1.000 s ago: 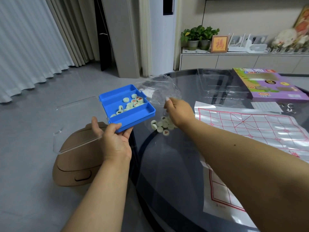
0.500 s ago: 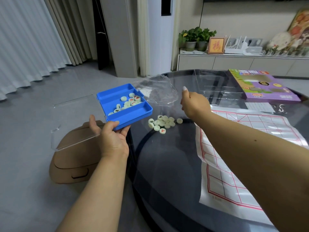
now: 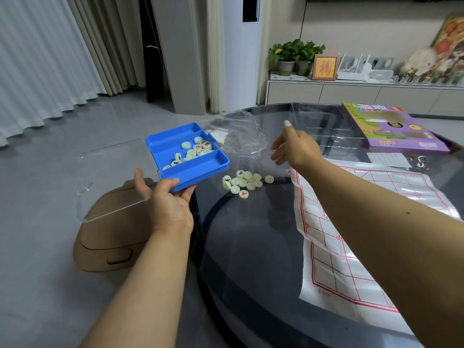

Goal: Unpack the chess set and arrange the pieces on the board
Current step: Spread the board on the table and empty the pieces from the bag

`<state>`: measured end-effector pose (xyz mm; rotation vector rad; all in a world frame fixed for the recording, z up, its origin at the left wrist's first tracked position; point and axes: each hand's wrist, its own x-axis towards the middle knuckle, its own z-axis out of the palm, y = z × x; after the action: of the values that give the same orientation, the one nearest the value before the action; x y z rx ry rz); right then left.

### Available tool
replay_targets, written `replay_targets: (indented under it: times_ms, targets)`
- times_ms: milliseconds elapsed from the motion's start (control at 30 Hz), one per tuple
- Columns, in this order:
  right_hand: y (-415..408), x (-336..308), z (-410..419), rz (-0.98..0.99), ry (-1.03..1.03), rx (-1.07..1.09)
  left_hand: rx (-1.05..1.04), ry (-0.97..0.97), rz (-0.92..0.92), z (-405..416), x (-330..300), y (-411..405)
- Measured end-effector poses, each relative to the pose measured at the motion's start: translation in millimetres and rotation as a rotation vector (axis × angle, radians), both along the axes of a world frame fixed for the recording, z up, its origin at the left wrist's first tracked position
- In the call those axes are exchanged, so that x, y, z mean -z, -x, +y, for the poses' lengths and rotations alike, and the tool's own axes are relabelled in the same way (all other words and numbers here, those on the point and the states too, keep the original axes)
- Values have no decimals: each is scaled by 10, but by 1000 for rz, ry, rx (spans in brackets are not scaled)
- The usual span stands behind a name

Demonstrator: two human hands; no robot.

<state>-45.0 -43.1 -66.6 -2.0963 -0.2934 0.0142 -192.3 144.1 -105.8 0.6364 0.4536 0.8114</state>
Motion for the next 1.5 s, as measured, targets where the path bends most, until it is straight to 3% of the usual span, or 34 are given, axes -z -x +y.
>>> replay_targets:
  times_ms: [67,167,567,667,900,1000,1200,1333,1500]
  targets:
    - [-16,48,-19,-106,188,24,1,0,0,1,1,2]
    - [-28,87,-31,-105,310,10,2,-4,2,-3,-3,13]
    - [-6,153,-90,-186,523,64,7,5,-6,-11,-10,9]
    - [85,129,8,-161,449,-5,8,3,-2,-8,-6,12]
    - [237,146,250,124,-18,-153,29,-13,3,-3,2,26]
    - [292,84,346,-70,-76,-109,54,-25,5,5,8,28]
    - [392,-54,821,-544,353,-352,89,-60,20,-14,3,14]
    - [316,-23,1002,-820,755,-298,93,-61,-1,-18,0,16]
    - [481,-45,1141,-745,791,-404,94,-58,18,-27,8,-4]
